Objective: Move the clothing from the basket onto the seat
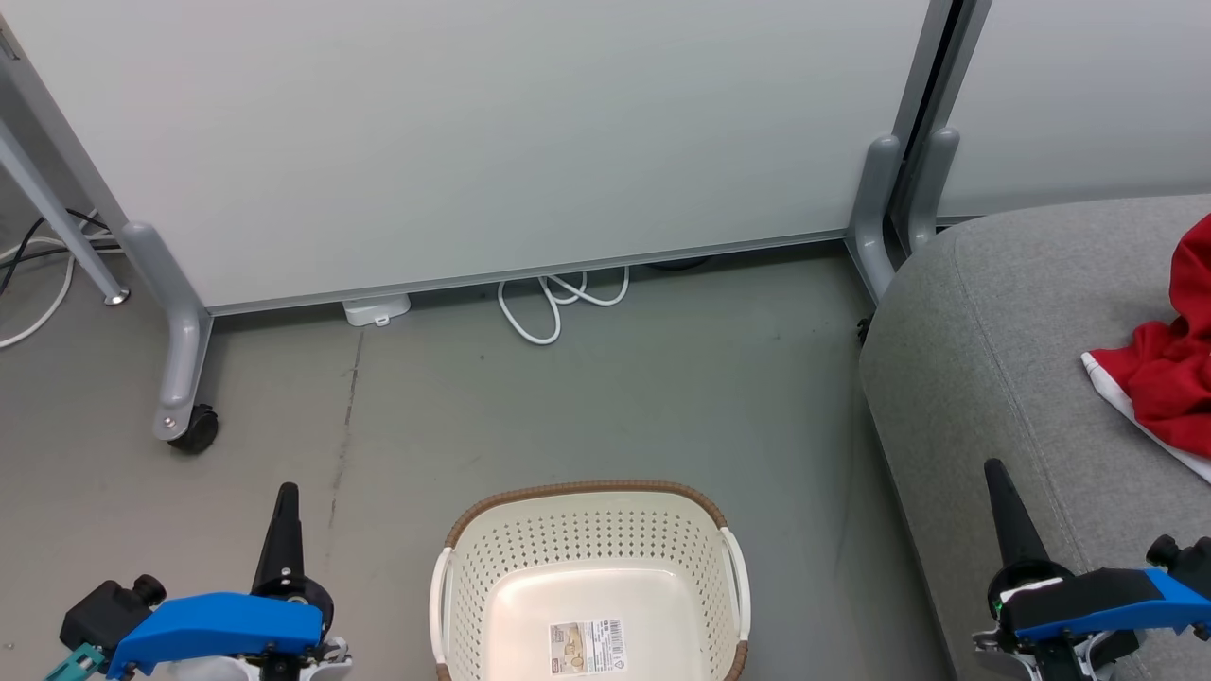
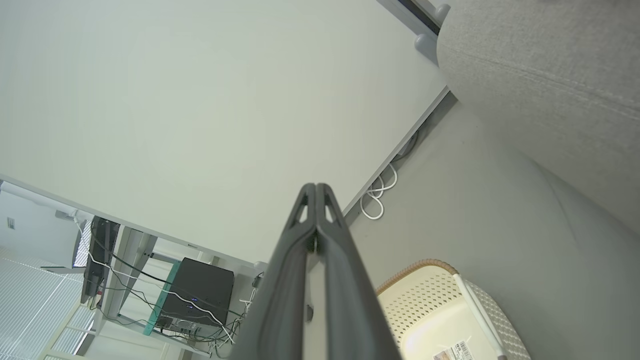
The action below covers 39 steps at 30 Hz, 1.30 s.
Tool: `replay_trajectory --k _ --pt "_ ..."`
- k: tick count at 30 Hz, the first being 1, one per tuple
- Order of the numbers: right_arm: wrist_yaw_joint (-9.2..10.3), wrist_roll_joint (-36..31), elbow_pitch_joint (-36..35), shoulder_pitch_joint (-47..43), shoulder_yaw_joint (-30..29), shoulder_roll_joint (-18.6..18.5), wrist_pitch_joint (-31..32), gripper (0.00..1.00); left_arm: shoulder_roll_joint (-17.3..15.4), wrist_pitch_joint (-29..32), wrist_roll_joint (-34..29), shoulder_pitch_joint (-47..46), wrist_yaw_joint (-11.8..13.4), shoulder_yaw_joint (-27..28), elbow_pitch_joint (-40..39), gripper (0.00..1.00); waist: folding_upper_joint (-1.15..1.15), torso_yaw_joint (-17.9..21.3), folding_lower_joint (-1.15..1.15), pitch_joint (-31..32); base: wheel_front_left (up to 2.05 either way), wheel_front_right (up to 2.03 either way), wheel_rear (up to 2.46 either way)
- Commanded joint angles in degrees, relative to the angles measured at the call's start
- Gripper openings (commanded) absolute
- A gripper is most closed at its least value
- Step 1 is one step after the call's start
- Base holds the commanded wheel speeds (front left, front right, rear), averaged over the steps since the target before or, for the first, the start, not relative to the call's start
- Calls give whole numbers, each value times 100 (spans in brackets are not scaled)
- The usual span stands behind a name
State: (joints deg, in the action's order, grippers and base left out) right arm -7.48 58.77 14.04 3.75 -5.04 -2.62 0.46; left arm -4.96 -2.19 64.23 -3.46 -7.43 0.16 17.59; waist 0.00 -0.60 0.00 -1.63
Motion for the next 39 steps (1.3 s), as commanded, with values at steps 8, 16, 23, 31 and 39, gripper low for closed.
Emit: replay_trajectory --k 8,16,23,31,39 --pt "-2 597 -48 158 -39 -28 110 0 26 149 499 -160 -5 138 -124 0 0 8 0 18 0 0 0" --pt "-2 1062 -42 184 -58 -30 196 0 52 268 890 -190 -6 224 -167 0 0 15 0 35 0 0 0" --pt "-2 1440 -36 206 -74 -32 264 0 74 369 1207 -207 -6 285 -202 0 0 21 0 50 0 0 0" --pt "-2 1841 -30 229 -90 -34 346 0 98 475 1549 -223 -7 367 -238 0 0 28 0 67 0 0 0" --pt "-2 2221 -24 233 -107 -35 411 0 123 572 1866 -250 -8 430 -271 0 0 35 0 84 0 0 0"
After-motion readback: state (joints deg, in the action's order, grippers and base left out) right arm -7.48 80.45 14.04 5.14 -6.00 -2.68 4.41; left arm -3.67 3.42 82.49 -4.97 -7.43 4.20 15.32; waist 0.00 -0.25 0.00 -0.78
